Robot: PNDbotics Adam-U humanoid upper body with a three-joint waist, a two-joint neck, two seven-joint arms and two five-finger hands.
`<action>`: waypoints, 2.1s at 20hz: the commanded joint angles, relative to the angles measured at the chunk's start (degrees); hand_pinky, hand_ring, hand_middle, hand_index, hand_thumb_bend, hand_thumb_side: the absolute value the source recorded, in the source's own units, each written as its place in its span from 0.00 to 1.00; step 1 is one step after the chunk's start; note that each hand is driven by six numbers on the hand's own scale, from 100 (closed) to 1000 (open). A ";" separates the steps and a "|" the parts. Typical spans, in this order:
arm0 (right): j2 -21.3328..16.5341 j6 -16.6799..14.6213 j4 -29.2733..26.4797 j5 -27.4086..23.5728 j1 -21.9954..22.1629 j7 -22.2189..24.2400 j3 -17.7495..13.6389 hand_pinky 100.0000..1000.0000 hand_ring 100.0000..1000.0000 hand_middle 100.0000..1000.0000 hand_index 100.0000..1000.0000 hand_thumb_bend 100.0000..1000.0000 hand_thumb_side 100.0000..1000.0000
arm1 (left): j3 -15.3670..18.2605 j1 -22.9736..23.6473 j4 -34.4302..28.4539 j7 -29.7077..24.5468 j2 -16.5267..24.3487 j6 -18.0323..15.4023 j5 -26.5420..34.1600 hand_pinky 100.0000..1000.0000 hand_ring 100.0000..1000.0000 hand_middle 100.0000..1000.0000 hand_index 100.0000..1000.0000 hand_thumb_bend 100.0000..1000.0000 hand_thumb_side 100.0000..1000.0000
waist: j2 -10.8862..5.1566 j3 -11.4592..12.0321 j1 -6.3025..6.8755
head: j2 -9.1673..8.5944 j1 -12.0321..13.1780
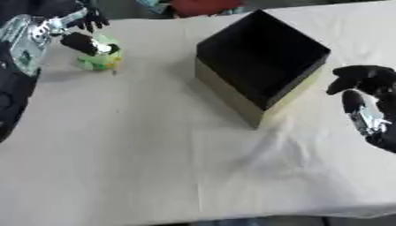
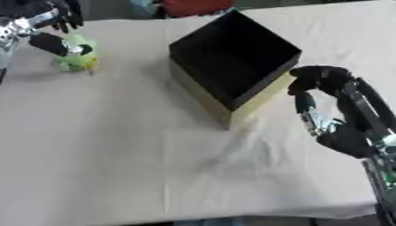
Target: Pick up objects on the table and place them in the box.
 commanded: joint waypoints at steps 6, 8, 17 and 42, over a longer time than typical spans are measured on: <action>-1.23 -0.07 -0.81 -0.37 -0.42 0.24 -0.20 0.63 0.58 0.53 0.78 0.00 0.53 | 2.20 -1.32 2.95 6.08 1.31 1.55 -2.93 0.69 0.61 0.63 0.77 0.40 0.39 | -0.78 -0.24 -0.13 | 0.12 0.13; -1.23 -0.06 -0.82 -0.37 -0.40 0.22 -0.21 0.63 0.58 0.53 0.78 0.00 0.53 | 2.31 -1.21 3.38 6.95 1.38 2.00 -3.35 0.69 0.61 0.63 0.77 0.39 0.39 | -0.74 -0.22 -0.17 | 0.13 0.19; -1.09 -0.09 -0.83 -0.44 -0.51 0.28 -0.18 0.63 0.58 0.53 0.78 0.00 0.54 | 2.31 0.18 5.26 5.76 0.92 2.98 -6.08 0.69 0.63 0.64 0.78 0.43 0.42 | -0.40 -0.12 -0.38 | 0.13 0.08; -1.15 -0.11 -0.61 -0.29 -0.38 0.25 -0.29 0.63 0.58 0.53 0.78 0.00 0.54 | -1.21 -1.16 -7.82 11.53 3.33 -2.70 2.47 0.37 0.27 0.22 0.41 0.00 0.18 | -0.79 0.39 -0.58 | 0.24 -0.04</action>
